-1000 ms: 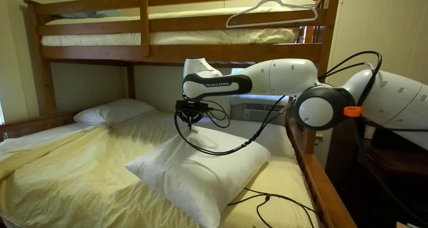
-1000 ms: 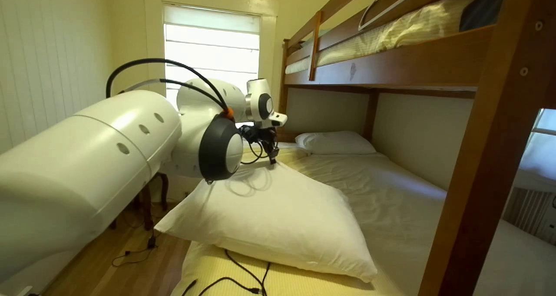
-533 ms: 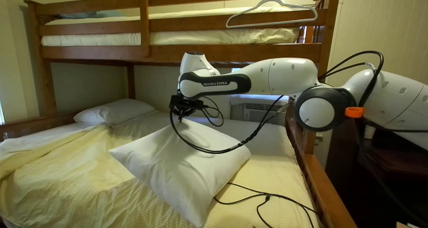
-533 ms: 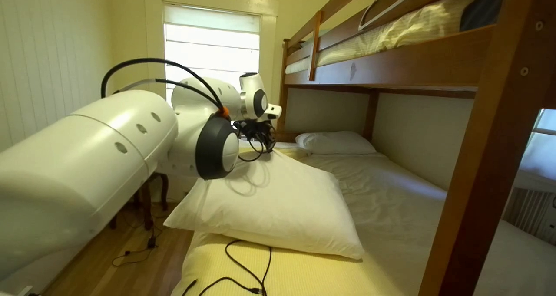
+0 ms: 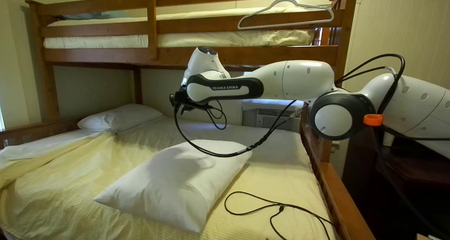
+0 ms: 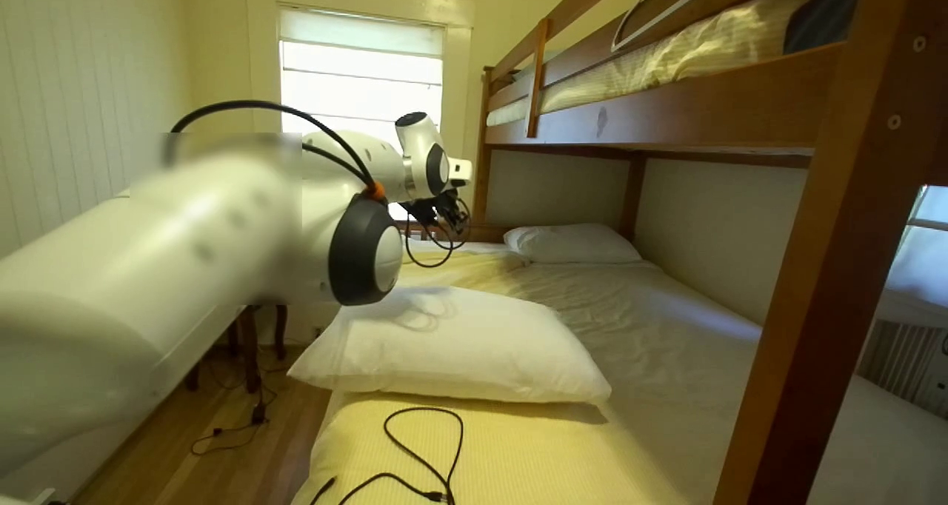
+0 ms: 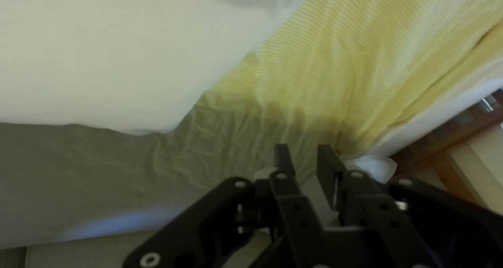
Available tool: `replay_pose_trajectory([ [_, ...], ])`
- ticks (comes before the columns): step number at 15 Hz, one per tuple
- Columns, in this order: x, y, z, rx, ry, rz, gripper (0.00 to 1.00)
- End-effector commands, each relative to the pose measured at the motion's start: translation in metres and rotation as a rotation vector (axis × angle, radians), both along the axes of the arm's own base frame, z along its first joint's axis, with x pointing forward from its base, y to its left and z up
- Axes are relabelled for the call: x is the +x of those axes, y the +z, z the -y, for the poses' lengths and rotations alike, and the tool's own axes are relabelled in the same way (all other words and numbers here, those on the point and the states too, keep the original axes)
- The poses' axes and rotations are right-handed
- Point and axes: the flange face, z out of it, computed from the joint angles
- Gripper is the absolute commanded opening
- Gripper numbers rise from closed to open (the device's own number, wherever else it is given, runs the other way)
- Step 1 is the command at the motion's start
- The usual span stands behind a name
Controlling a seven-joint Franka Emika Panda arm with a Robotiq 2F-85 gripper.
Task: Move the pillow to the left
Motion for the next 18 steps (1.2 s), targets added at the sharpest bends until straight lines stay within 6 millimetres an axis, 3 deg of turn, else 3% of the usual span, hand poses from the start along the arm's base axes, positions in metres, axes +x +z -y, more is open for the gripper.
replay_pose_trajectory([
  [1, -0.010, 0.024, -0.008, 0.054, -0.078, -0.034, 0.55],
  [7, -0.022, -0.019, 0.024, 0.037, -0.285, -0.348, 0.98],
  [16, -0.016, -0.132, 0.098, 0.265, -0.663, -0.529, 1.00],
  [18, -0.022, -0.154, 0.115, 0.237, -0.756, -0.572, 1.00],
])
